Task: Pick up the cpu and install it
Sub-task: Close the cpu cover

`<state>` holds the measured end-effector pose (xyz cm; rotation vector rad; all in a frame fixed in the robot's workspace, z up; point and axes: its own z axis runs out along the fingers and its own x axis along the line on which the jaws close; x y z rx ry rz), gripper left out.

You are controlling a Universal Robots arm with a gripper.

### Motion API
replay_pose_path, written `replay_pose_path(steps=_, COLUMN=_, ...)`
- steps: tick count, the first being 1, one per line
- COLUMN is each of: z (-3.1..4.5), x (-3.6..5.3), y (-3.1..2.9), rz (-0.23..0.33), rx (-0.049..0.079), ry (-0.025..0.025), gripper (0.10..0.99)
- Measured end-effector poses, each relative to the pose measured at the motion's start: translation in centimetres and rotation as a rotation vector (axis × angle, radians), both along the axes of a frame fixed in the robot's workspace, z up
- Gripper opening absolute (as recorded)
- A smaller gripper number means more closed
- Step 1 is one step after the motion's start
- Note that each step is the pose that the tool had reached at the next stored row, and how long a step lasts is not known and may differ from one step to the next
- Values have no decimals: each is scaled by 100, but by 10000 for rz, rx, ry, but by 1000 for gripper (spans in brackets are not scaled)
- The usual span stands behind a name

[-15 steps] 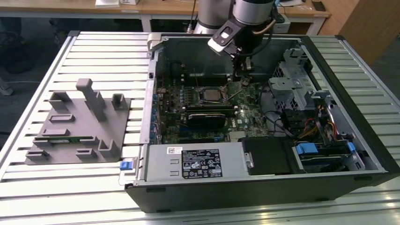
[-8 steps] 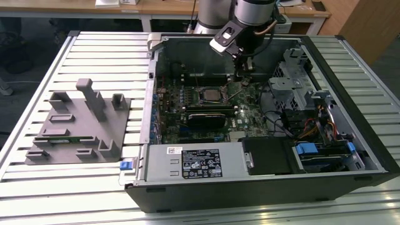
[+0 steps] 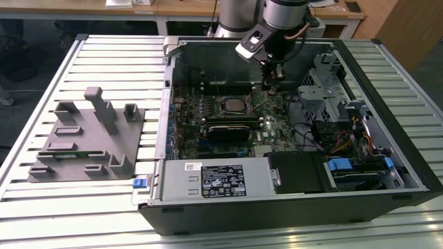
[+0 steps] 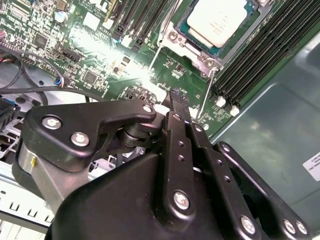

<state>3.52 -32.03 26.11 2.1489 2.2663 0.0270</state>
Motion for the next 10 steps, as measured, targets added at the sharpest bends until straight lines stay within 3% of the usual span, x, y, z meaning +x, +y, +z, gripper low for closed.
replay_pose_path(steps=10, z=-17, x=39, y=16, rz=-2, rx=0, ry=0, gripper=106)
